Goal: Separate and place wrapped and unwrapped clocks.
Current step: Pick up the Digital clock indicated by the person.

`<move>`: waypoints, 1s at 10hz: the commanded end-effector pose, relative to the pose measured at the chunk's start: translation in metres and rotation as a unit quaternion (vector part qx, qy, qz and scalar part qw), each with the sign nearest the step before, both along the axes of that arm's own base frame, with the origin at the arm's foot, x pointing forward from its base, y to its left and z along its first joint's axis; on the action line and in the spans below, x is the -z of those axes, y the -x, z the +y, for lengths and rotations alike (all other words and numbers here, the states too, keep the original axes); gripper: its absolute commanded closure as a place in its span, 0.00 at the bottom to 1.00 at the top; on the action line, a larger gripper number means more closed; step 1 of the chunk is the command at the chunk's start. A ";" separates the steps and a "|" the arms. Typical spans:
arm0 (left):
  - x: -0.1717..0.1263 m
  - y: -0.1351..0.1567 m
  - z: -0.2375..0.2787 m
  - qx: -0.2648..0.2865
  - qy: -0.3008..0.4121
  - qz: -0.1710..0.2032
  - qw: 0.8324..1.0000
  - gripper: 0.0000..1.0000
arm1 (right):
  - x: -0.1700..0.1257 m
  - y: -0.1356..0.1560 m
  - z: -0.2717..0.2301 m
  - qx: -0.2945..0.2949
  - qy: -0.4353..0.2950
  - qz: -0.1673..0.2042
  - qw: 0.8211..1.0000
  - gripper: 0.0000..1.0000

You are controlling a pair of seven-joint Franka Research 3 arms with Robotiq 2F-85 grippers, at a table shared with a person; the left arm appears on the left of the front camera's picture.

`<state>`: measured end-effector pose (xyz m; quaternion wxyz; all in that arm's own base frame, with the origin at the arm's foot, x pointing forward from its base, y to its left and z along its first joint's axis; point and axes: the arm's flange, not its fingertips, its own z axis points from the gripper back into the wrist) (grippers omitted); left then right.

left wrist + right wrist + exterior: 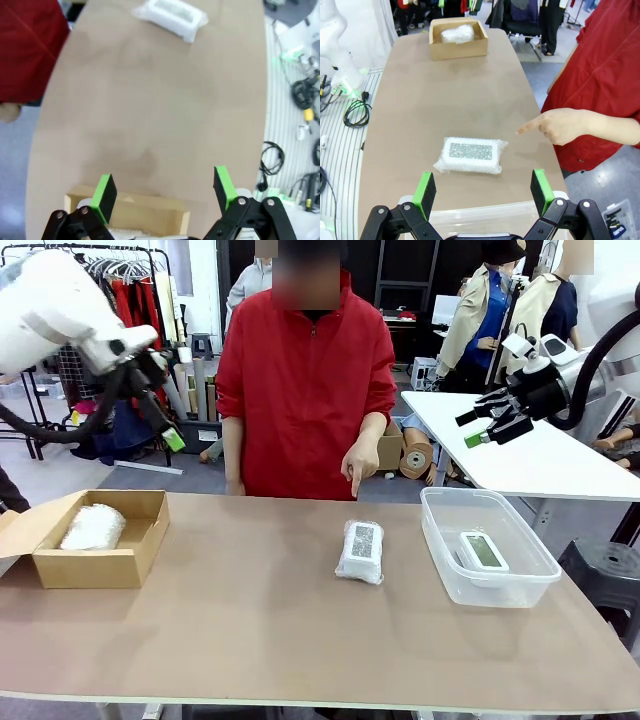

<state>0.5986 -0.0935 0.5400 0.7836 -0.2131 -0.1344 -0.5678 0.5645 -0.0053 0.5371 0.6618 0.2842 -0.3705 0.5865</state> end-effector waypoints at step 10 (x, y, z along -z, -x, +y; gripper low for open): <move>0.017 -0.007 -0.058 0.043 -0.086 -0.006 0.995 0.00 | -0.002 0.001 0.000 -0.006 0.001 -0.007 1.000 0.00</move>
